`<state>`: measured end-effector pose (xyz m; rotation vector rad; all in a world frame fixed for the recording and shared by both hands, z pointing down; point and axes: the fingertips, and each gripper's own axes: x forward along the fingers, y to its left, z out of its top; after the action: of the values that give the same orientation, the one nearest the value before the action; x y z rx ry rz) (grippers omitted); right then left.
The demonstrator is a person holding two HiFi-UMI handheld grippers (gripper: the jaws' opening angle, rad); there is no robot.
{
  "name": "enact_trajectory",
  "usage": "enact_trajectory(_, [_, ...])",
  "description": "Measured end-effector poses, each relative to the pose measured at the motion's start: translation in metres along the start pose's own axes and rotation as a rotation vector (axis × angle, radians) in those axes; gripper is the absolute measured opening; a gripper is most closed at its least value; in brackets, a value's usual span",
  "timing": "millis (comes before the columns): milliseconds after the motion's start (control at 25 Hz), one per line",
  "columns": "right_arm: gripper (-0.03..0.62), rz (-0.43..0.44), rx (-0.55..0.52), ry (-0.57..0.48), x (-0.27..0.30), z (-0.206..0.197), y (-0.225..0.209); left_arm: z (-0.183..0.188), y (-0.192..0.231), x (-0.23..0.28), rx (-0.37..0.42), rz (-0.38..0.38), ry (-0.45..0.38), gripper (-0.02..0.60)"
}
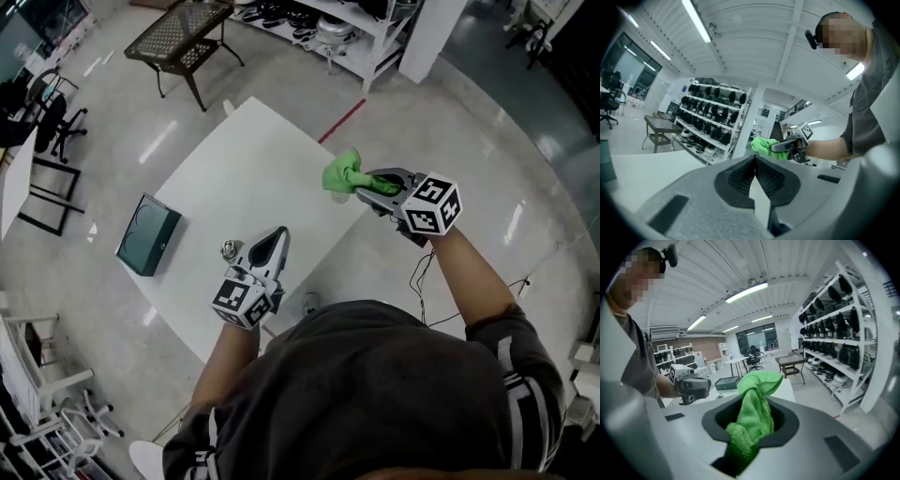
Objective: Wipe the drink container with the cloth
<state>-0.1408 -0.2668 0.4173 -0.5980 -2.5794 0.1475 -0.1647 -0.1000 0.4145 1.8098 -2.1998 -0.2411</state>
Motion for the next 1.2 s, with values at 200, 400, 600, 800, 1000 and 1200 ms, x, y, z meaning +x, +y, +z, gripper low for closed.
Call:
enact_trajectory(200, [0.079,-0.153,0.047,-0.077,-0.081,-0.01,-0.03,0.007,-0.05,0.067,0.048,-0.178,0.04,0.005])
enact_trajectory(400, [0.079,-0.35,0.111,-0.158,-0.175,-0.036,-0.048,0.002,-0.118,0.131,0.095,-0.39,0.096,0.005])
enact_trajectory(600, [0.078,-0.537,0.181,-0.219,-0.264,-0.078,-0.046,-0.013,-0.194,0.176,0.114,-0.569,0.153,0.005])
enact_trajectory(800, [0.078,-0.66,0.227,-0.253,-0.339,-0.121,-0.027,-0.026,-0.264,0.199,0.152,-0.671,0.17,0.005])
enact_trajectory(1000, [0.078,-0.78,0.29,-0.276,-0.406,-0.169,-0.009,-0.041,-0.327,0.223,0.156,-0.749,0.184,0.005])
enact_trajectory(1200, [0.078,-0.863,0.336,-0.284,-0.453,-0.205,0.01,-0.056,-0.373,0.232,0.14,-0.781,0.201,0.005])
